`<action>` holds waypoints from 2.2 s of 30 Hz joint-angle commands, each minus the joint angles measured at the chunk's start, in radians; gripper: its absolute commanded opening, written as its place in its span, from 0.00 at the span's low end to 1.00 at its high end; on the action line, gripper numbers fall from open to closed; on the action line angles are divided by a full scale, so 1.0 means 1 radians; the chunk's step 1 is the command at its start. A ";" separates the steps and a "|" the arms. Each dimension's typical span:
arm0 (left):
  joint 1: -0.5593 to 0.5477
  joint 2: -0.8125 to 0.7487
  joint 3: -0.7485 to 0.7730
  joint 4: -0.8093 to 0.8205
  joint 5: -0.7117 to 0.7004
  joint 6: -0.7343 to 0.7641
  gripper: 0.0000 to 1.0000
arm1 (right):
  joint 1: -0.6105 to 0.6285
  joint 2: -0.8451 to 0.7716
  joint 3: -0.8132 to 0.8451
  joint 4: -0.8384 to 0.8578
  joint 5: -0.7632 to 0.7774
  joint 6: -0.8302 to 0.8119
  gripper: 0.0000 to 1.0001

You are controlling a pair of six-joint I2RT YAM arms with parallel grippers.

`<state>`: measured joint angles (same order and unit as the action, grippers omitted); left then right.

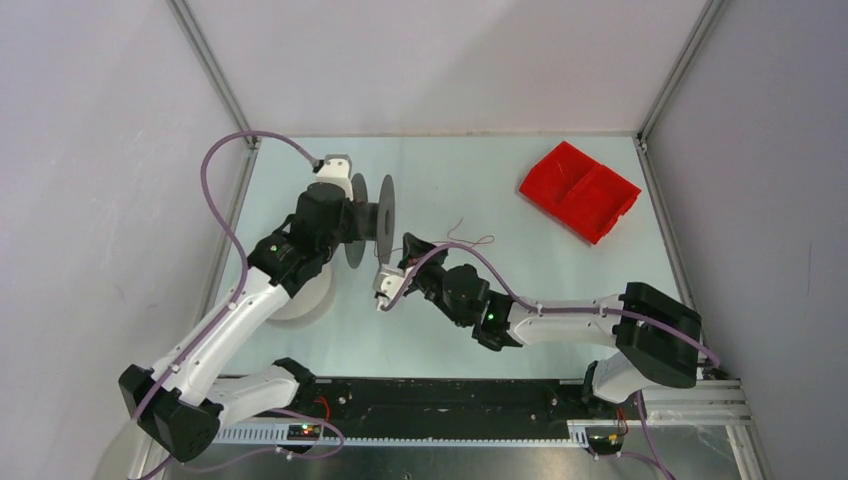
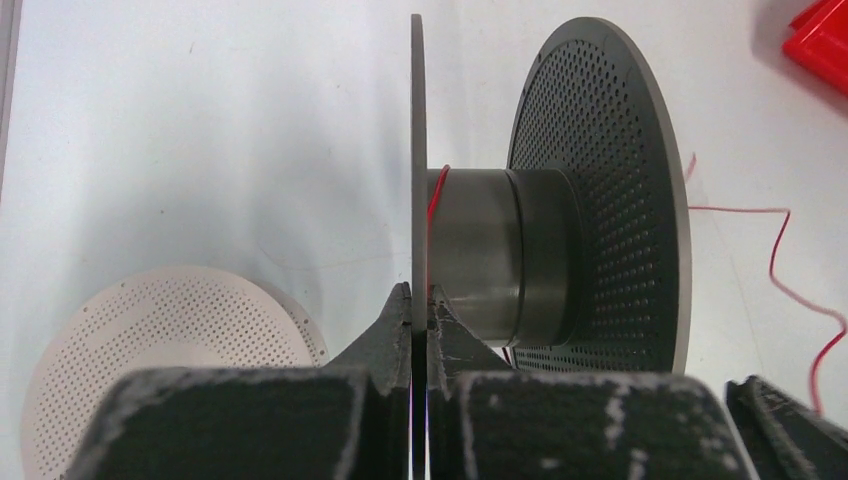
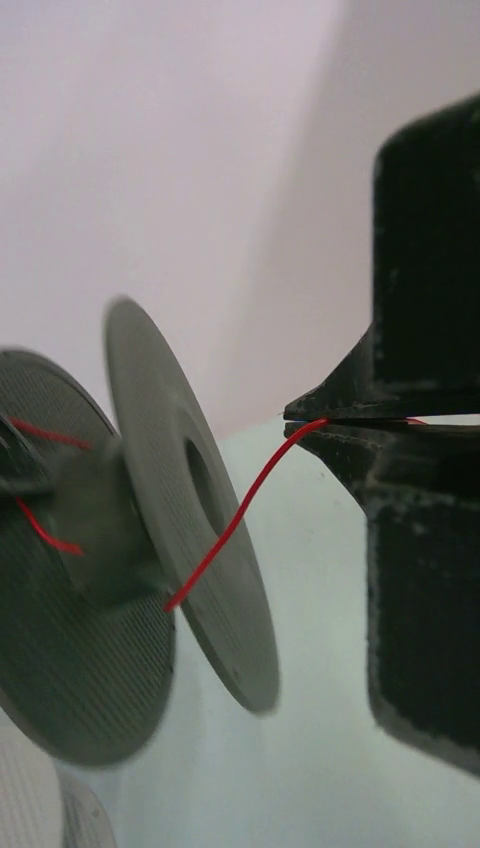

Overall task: Wrap the cables
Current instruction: Wrap the cable around the cable reel.

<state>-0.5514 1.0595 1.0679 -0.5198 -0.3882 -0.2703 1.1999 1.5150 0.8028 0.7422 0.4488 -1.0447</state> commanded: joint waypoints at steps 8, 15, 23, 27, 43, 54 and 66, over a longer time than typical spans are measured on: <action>-0.007 -0.019 0.019 -0.020 0.154 0.108 0.00 | -0.064 -0.018 0.225 -0.131 -0.103 0.119 0.02; -0.007 -0.034 0.033 -0.089 0.373 0.190 0.00 | -0.182 -0.061 0.248 -0.276 -0.192 0.289 0.05; -0.006 -0.110 0.044 -0.118 0.497 0.268 0.00 | -0.334 -0.124 0.245 -0.475 -0.370 0.458 0.07; -0.004 -0.127 0.064 -0.126 0.547 0.269 0.00 | -0.412 -0.151 0.204 -0.499 -0.599 0.548 0.09; 0.083 -0.120 0.145 -0.141 0.747 0.191 0.00 | -0.624 -0.090 -0.044 -0.056 -1.209 0.854 0.33; 0.140 -0.104 0.213 -0.127 0.850 0.101 0.00 | -0.659 0.149 -0.057 0.449 -1.381 1.162 0.51; 0.207 -0.125 0.209 -0.023 0.867 -0.029 0.00 | -0.634 0.389 -0.031 0.764 -1.402 1.398 0.50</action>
<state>-0.3649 0.9638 1.2366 -0.6888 0.4320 -0.2031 0.5453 1.8763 0.7498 1.3773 -0.9367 0.2966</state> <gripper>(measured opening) 0.026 0.511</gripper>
